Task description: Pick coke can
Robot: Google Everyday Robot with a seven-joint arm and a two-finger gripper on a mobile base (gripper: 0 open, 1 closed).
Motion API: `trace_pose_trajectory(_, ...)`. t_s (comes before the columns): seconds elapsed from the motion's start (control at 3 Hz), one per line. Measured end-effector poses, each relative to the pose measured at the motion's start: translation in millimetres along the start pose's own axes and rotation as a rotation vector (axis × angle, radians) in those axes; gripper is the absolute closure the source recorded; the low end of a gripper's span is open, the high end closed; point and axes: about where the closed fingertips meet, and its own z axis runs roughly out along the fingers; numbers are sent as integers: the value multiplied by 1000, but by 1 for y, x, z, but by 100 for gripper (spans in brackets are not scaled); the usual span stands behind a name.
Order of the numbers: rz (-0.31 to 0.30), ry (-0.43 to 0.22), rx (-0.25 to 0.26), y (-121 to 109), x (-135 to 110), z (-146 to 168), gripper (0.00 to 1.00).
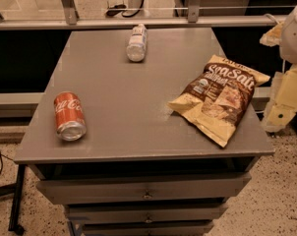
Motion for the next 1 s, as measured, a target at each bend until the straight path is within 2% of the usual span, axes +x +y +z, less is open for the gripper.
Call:
trace_pose_trajectory(0.67,4,-21,9,-2,-7,1,0)
trace_pose_trajectory(1.0,19,-100,1,-11,-47,16,0)
